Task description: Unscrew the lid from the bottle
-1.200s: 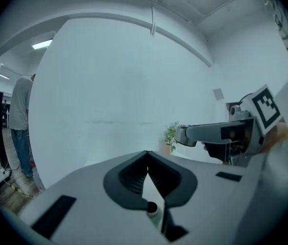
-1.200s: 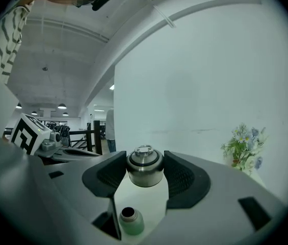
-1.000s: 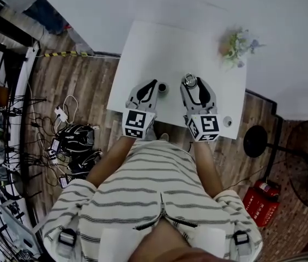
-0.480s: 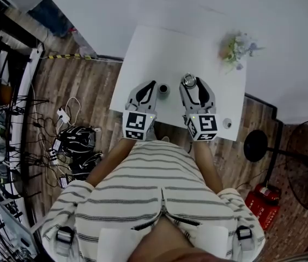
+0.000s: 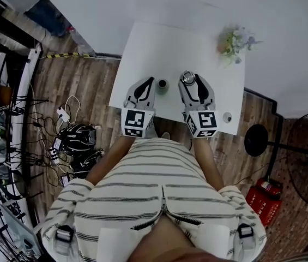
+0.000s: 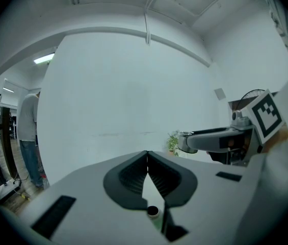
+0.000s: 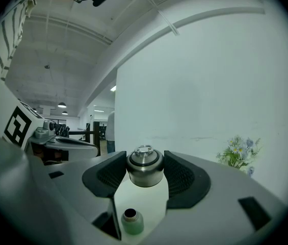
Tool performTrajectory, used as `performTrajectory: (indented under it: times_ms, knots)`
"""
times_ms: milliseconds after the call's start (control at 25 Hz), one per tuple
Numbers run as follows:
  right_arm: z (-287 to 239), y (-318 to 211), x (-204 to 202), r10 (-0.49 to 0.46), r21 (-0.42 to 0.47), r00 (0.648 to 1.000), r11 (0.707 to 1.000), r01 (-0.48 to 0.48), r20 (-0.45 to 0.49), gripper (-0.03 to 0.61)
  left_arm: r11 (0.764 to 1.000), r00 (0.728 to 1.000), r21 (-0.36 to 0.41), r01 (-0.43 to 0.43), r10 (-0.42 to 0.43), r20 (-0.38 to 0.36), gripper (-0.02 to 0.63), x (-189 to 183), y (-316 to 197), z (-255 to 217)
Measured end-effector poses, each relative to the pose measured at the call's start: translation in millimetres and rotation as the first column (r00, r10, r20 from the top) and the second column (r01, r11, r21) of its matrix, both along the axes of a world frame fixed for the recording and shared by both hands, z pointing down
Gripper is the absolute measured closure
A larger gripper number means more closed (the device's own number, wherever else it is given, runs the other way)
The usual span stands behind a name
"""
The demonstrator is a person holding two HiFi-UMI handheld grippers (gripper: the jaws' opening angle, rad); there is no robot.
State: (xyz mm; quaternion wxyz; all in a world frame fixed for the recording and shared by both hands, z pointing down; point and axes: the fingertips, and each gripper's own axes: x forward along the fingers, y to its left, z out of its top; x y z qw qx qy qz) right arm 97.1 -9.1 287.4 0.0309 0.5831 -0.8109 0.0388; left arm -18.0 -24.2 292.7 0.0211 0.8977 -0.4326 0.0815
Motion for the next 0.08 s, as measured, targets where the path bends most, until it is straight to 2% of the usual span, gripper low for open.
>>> performTrajectory:
  times_ms: [80]
  knots:
    - [2.1,-0.1,3.3,0.005,0.0,1.0,1.0,-0.005,0.002,0.342,1.0,1.0,0.002,0.002,-0.002,-0.001,0.615,0.4,-0.7,1.6]
